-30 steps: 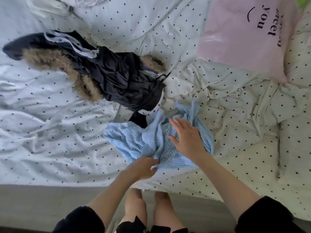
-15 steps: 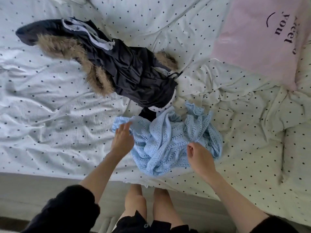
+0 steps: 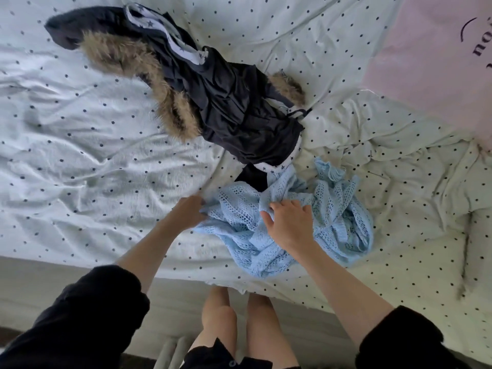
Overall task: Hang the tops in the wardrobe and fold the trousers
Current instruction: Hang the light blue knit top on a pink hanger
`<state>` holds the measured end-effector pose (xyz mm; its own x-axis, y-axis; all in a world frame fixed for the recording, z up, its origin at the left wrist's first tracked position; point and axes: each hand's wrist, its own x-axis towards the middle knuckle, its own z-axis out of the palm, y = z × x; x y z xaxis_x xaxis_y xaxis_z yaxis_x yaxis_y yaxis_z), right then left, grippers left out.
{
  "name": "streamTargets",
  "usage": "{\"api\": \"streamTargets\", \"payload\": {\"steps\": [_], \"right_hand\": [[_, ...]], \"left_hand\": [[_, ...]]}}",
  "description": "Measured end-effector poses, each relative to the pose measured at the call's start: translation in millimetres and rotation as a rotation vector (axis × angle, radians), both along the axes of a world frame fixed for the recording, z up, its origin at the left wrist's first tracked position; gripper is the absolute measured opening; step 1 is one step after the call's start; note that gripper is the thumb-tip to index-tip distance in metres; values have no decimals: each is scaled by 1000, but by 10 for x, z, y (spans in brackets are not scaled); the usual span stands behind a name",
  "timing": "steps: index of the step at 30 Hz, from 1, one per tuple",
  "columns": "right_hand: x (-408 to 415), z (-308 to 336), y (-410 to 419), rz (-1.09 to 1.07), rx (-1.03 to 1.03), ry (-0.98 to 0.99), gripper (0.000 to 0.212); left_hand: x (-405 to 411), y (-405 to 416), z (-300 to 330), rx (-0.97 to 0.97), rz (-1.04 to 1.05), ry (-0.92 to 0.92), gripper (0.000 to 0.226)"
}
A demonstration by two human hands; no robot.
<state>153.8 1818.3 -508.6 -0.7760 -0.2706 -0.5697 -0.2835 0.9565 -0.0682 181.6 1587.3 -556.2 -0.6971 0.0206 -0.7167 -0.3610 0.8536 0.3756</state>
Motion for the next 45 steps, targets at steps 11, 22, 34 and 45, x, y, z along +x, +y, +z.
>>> {"api": "streamTargets", "payload": {"steps": [11,22,34,45], "right_hand": [[-361,-402,-933,360,42,-117,38],[-672,596,-750,192,-317,-36,13],[-816,2904,-1472,286,-885,299,18],[421,4330,-3202,546,-1222,-42,27]], "left_hand": [[497,-243,376,62,148,-29,13],[468,-659,1239,-103,424,301,16],[760,-1229,3530,-348,782,1100,19],[2634,-2234,4970,-641,1099,1295,21]]}}
